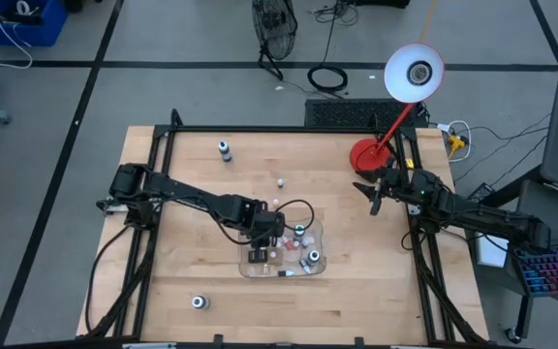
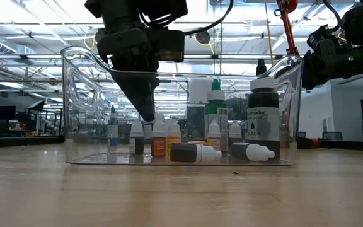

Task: Pick & Place food coloring
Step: Put the small green food coloring bottle into the transparent bin, then put the small orange food coloring bottle into the transparent bin

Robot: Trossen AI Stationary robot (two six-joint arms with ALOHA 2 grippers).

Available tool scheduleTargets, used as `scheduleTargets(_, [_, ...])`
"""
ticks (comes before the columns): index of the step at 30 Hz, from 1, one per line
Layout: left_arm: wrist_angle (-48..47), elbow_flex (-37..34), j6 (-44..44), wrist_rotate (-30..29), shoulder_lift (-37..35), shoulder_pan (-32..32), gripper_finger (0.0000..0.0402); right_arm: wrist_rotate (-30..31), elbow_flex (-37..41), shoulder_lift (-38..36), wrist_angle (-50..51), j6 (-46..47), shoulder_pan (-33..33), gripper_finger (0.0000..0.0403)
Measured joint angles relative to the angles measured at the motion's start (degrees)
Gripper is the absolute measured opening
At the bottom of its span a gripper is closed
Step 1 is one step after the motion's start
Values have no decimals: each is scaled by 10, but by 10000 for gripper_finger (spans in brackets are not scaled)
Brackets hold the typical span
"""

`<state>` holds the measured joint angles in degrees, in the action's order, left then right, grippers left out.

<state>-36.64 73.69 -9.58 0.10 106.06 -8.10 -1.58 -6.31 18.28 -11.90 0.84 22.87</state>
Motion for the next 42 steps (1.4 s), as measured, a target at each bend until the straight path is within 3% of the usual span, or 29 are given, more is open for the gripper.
scheduleTargets(7, [-1, 0, -2, -1, 0, 0, 136, 0, 0, 0, 0, 0, 0, 171])
scheduleTargets(17, [-10, 21, -7, 1, 0, 0, 143, 0, 0, 0, 0, 0, 0, 171])
scheduleTargets(22, [-96, 82, 5, 2, 0, 0, 144, 0, 0, 0, 0, 0, 0, 171])
scheduleTargets(25, [-152, 132, 30, -28, 0, 1, 144, 0, 0, 0, 0, 0, 0, 171])
scheduleTargets(28, [-191, 185, 60, -102, 0, 11, 145, 0, 0, 0, 0, 0, 0, 171])
scheduleTargets(31, [-225, 226, 52, -149, -1, 50, 145, 0, 0, 0, 0, 0, 0, 171])
scheduleTargets(36, [-235, 224, -36, -19, 10, 163, 146, 0, 0, 0, 0, 0, 0, 171])
scheduleTargets(42, [-206, 206, -51, 55, 24, 223, 146, 0, 0, 0, 1, 0, 0, 171])
